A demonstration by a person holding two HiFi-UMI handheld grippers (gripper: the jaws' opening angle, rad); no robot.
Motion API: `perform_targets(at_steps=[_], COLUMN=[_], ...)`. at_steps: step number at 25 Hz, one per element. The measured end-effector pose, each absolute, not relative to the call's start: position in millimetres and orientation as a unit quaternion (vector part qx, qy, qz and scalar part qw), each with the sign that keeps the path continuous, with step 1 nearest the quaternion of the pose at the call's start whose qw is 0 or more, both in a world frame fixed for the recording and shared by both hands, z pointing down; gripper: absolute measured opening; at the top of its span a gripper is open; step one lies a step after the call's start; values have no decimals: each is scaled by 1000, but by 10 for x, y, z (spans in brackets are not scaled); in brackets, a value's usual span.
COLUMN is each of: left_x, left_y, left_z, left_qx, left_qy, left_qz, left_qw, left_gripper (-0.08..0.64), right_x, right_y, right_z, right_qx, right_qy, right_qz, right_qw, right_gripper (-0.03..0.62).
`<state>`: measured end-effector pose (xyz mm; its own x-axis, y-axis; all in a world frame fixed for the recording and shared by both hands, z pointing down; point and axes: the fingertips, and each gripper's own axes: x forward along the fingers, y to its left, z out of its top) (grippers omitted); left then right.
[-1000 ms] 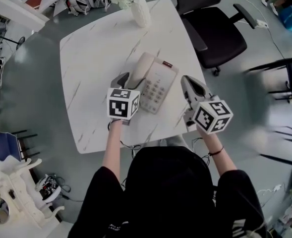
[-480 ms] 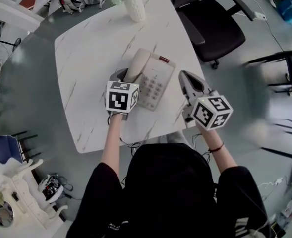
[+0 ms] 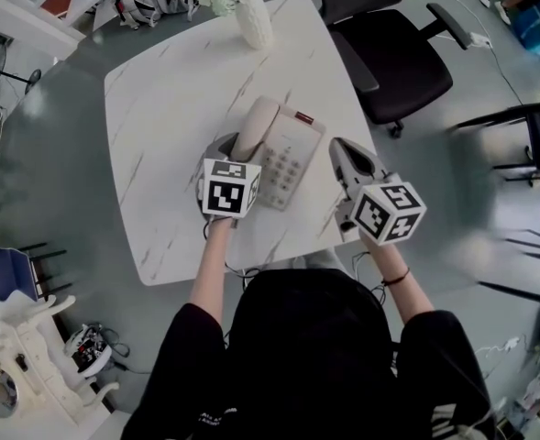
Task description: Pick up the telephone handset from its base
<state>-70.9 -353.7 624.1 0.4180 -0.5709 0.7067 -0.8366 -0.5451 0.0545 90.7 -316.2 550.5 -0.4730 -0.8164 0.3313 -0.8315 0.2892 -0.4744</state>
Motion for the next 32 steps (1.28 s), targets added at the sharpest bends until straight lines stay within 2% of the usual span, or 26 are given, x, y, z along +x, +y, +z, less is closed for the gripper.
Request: perform_targets(at_steps=[12,32], left_x=[-817,-1104], left_y=[-3364,-2933], left_z=[5965,5301], left_qx=[805,801], left_qy=[-483,-531], left_qz=[236,110], left_qw=[251,253], left_gripper=[210,210], right_x=[846,539], right_y=[-3207,-3287], right_z=[5360,5008], right_qx=[505,461], right_qy=[-811,-853], right_qz=[295,242], right_qw=[7,-9], right_gripper=[-9,-9])
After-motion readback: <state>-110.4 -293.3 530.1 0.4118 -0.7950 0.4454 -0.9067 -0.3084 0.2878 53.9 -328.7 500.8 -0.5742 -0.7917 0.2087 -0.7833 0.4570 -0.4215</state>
